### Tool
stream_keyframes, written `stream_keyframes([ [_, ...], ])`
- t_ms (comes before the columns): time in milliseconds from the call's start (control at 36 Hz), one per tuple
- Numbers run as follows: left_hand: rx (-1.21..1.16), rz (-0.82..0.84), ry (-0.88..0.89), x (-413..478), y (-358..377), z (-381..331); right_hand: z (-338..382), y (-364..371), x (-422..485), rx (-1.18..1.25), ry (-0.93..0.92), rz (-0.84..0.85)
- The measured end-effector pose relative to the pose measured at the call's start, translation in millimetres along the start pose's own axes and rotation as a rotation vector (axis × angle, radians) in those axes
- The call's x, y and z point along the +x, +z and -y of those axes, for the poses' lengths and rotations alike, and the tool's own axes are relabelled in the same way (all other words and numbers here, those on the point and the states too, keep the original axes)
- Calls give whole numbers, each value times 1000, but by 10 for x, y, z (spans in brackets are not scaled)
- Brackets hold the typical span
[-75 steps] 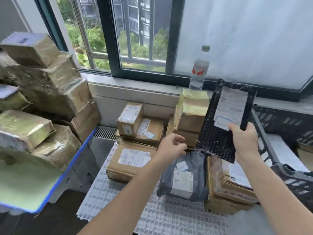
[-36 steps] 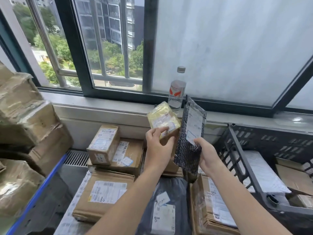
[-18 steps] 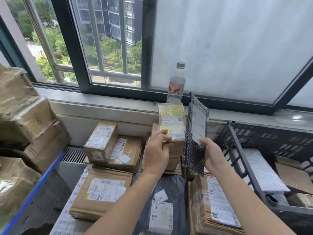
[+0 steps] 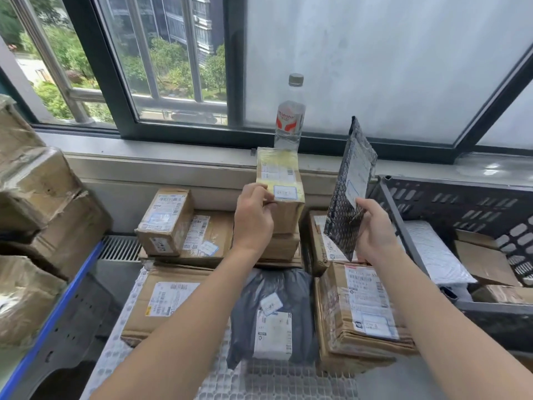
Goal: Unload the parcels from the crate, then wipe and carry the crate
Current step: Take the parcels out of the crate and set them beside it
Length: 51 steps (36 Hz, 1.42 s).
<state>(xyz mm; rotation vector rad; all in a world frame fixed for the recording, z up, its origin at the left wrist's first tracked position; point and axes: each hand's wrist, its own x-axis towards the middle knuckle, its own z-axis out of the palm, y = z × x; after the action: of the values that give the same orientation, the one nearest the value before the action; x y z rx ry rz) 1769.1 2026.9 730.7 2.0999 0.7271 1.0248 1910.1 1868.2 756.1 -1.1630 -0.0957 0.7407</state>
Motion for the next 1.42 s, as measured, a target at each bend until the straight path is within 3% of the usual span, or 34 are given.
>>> stream_keyframes([
  [250,138,67,67,-87,47,-27,355,-344,-293,-22,-78,-106],
  [389,150,-23,134,-143,62,-128,480,-508,-396,-63,-114,-197],
  [556,77,-96,308,-240,167,-394,540,-743,-386,-258,-265,-390],
  [694,-21,38,349,-372,316,-547,496,-867,-321,-507,-331,-450],
  [861,12,482,127,-541,596,-550,422,-799,-190,-743,-458,-450],
  [944,44,595,4,-565,704,-542,400,-731,-112,-838,-509,-415],
  [1083,80,678,-160,-563,860,-477,338,-632,123,-917,-455,-317],
  [1306,36,690,-347,-425,1077,-379,79,-637,702,-822,-149,-265],
  [1417,5,703,-432,-340,1171,-316,-81,-690,876,-930,-53,-182],
])
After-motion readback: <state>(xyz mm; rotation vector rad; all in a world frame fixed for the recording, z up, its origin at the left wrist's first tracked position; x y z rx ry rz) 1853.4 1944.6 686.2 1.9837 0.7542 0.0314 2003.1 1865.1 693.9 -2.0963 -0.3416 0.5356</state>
